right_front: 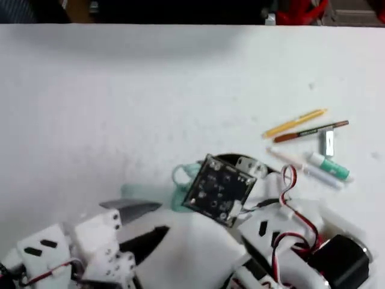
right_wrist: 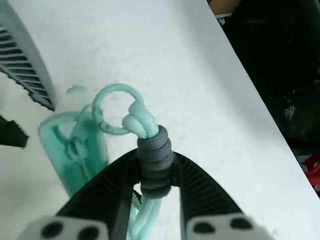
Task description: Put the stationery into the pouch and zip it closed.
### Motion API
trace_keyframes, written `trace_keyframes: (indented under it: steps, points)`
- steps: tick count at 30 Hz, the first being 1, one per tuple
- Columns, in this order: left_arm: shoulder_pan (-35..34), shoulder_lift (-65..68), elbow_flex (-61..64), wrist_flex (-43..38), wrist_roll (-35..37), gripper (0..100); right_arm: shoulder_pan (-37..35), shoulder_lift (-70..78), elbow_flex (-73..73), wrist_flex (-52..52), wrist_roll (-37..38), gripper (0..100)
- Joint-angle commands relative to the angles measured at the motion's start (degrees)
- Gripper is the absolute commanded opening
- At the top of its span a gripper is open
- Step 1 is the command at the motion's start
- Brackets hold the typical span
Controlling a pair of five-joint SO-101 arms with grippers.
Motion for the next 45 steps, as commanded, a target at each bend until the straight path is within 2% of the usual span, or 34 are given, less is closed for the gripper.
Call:
trace_keyframes:
  steps: [1,4,9,14,18,21,23,27,31,35,38,42,45]
  points:
    - [1.54,-0.48,-0.26,0.79,0.79,21,0.84,-1.01,0.53,0.40,-0.44,1.9]
    - [1.54,1.54,-0.79,0.79,4.22,24,-2.59,-2.51,4.66,0.40,-0.09,1.9]
    - [1.89,3.03,-0.88,1.05,4.31,25,-11.56,-6.29,14.42,0.40,-0.09,1.9]
    - [0.92,3.03,-8.35,7.30,3.87,25,-12.44,-10.68,18.99,0.40,0.00,1.9]
    - [-4.97,3.38,-11.69,5.71,-1.49,25,-14.55,-11.65,20.66,0.40,0.35,1.9]
    - [-8.66,3.47,-8.00,1.05,-4.66,25,-18.68,-11.38,21.27,0.40,0.53,1.9]
    - [-8.75,3.47,-4.66,-0.97,-6.24,26,-21.14,-11.38,21.27,0.40,0.35,1.9]
    - [-5.76,3.47,-0.44,-3.78,-7.21,28,-22.29,-11.38,21.27,0.40,0.70,1.9]
    - [-1.63,3.47,-0.26,-2.90,-11.25,28,-22.37,-11.30,21.27,0.40,0.88,1.9]
    - [2.07,3.47,0.00,-2.90,-12.04,28,-22.37,-11.30,21.19,0.31,3.69,1.9]
    - [6.37,3.38,0.00,-1.58,-11.34,28,-22.11,-9.36,20.84,-0.13,4.84,1.9]
    - [14.64,3.38,0.70,-1.14,-6.15,28,-22.11,-4.35,19.96,-3.21,4.84,1.9]
    - [15.69,3.38,2.02,-0.88,-5.45,28,-22.11,-2.51,14.42,-1.98,4.75,1.9]
